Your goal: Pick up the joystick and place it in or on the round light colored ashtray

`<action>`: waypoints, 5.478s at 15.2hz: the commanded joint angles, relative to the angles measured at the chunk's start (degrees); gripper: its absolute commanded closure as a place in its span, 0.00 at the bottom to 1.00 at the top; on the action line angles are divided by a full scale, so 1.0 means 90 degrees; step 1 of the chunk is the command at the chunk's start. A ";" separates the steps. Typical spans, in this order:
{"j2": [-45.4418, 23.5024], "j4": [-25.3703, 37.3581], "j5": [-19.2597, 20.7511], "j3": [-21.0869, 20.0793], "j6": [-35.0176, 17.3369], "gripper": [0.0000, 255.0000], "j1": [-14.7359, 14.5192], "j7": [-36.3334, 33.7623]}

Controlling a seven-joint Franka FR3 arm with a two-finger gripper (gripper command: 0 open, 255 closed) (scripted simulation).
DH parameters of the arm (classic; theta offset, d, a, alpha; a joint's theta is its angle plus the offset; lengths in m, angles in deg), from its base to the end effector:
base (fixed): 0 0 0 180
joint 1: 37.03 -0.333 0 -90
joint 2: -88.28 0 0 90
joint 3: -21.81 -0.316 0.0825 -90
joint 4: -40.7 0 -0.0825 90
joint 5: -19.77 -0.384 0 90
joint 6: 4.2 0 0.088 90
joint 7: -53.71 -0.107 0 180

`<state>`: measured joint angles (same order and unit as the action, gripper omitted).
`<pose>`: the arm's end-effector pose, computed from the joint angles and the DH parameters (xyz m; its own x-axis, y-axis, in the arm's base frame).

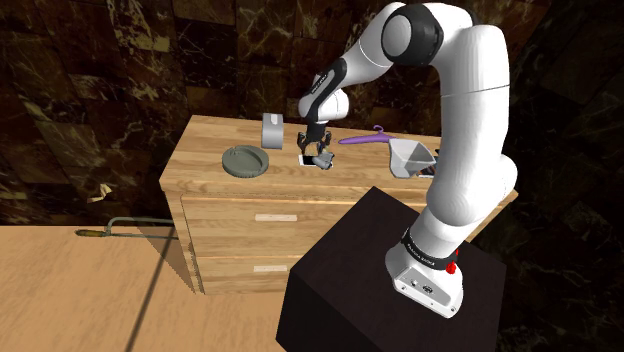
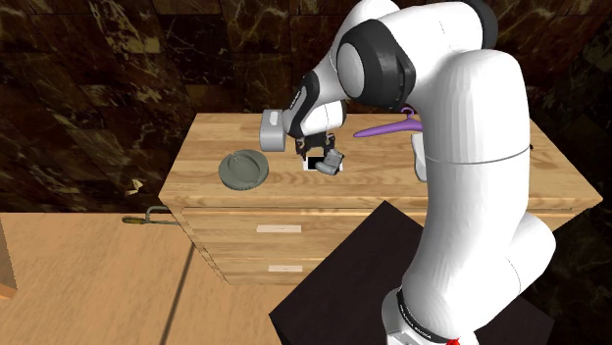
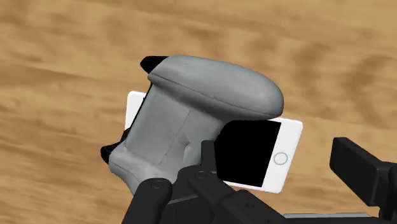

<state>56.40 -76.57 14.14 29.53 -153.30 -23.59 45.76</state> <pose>0.5526 -0.2160 0.1663 0.8408 -0.5412 0.0097 -0.5413 -0.8406 0.0189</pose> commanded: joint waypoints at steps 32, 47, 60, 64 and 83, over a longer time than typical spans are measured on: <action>-0.0566 0.0229 -0.1052 0.0445 0.0192 1.00 0.0283 -0.1861; 0.0532 0.0005 -0.0677 0.0765 0.1053 1.00 0.0046 -0.2121; -0.0029 0.1169 -0.0595 0.0424 0.1590 1.00 -0.0982 -0.3648; -0.0414 0.1837 -0.0580 0.0312 0.1850 1.00 -0.1301 -0.4149; -0.2440 0.4713 -0.0562 0.0015 0.2633 1.00 -0.1980 -0.5394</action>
<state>35.03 -34.33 9.15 29.72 -129.15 -41.48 -2.85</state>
